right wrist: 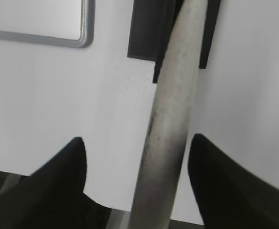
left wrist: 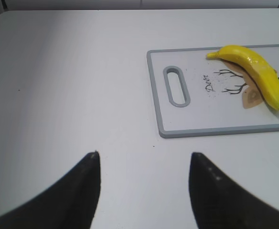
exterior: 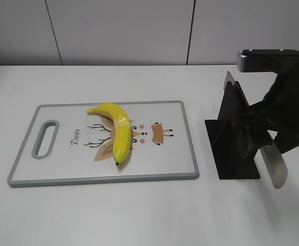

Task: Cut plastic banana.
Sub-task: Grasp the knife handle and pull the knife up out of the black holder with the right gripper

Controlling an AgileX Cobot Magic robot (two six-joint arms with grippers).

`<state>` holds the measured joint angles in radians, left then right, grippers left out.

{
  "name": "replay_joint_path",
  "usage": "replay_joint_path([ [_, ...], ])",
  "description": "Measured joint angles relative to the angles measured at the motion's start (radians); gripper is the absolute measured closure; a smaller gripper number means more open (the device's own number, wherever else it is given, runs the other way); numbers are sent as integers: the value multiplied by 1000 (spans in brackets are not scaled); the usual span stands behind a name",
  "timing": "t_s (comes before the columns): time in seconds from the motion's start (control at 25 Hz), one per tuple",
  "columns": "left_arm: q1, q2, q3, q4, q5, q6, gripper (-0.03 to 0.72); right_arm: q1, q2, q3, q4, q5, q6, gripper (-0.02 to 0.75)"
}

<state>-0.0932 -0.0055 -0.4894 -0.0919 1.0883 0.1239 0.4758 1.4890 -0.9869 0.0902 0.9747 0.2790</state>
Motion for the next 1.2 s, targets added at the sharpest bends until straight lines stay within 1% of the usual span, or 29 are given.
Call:
replay_joint_path([
  [0.24,0,0,0,0,0,0,135,0,96,0,-15,-9,21,235],
  [0.32,0,0,0,0,0,0,135,0,120,0,-17,-9,25,255],
  [0.4,0,0,0,0,0,0,135,0,135,0,-17,-9,33,305],
  [0.6,0,0,0,0,0,0,135,-3,136,0,-34,0,64,552],
  [0.64,0,0,0,0,0,0,135,-5,136,0,-37,2,76,562],
  [0.88,0,0,0,0,0,0,135,-5,124,0,-37,8,88,562],
  [1.2,0,0,0,0,0,0,135,-5,-28,0,-34,59,86,564],
])
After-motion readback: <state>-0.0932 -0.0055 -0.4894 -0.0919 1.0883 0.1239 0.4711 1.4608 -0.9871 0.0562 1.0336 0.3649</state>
